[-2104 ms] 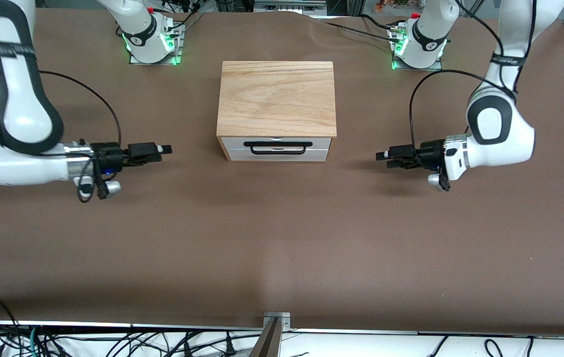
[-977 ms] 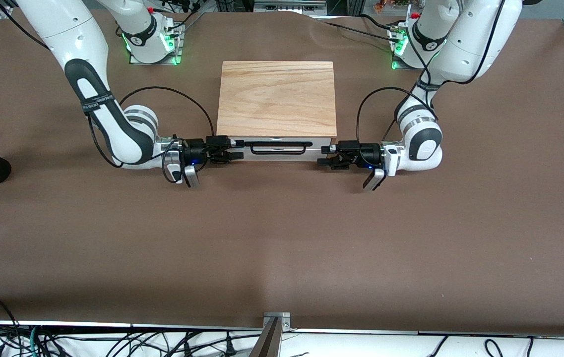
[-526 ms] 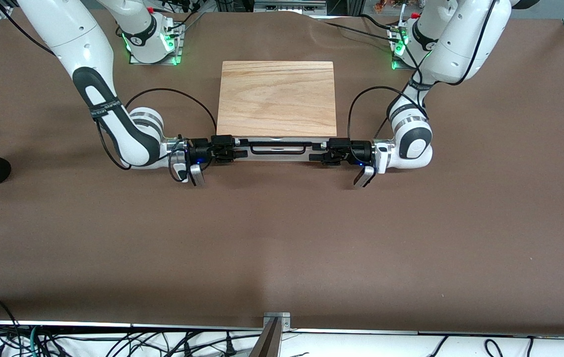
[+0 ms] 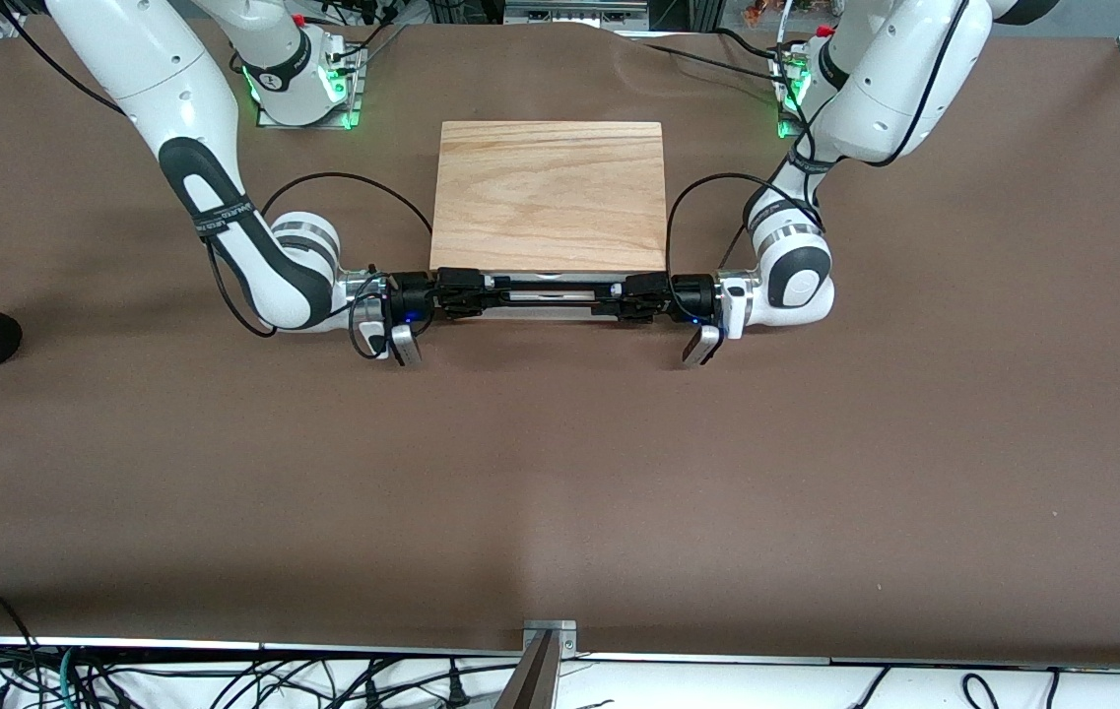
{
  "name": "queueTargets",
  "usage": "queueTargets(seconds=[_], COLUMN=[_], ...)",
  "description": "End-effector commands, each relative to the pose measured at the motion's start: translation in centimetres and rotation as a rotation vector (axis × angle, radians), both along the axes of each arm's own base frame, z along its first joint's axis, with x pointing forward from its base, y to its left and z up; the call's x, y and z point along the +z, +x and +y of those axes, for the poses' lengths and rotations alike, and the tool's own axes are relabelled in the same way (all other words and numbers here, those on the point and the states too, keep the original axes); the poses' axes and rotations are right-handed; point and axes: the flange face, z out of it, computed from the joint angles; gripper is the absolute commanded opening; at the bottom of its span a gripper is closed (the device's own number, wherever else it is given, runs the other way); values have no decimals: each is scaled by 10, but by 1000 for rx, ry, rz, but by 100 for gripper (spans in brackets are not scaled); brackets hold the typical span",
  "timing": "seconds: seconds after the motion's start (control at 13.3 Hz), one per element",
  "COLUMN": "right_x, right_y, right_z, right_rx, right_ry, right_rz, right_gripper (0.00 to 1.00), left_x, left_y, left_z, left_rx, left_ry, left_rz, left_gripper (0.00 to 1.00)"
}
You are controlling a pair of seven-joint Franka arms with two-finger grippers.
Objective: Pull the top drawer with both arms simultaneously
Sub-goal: 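Close the left gripper on one drawer end while the right gripper grips the other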
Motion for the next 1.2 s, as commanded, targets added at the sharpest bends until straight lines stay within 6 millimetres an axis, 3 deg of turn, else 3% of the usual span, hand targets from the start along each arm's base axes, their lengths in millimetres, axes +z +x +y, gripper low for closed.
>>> queueTargets(seconds=[0.0, 0.15, 0.38, 0.9, 1.13], right_x=[-2, -3, 3, -5, -6], right_y=[3, 3, 11, 11, 11], right_z=[7, 7, 8, 11, 11], right_rx=[-12, -13, -19, -7, -4], right_ry=[10, 11, 18, 17, 19], right_rz=[-13, -11, -27, -28, -45], right_gripper=[48, 39, 34, 34, 14], left_x=[3, 7, 15, 21, 21], left_y=[-1, -3, -2, -11, -10], left_z=[-1, -1, 3, 9, 9], left_rx=[7, 5, -16, -26, -23], left_ry=[7, 9, 46, 88, 97], left_rz=[-28, -43, -70, -74, -77], left_gripper=[52, 48, 46, 31, 19])
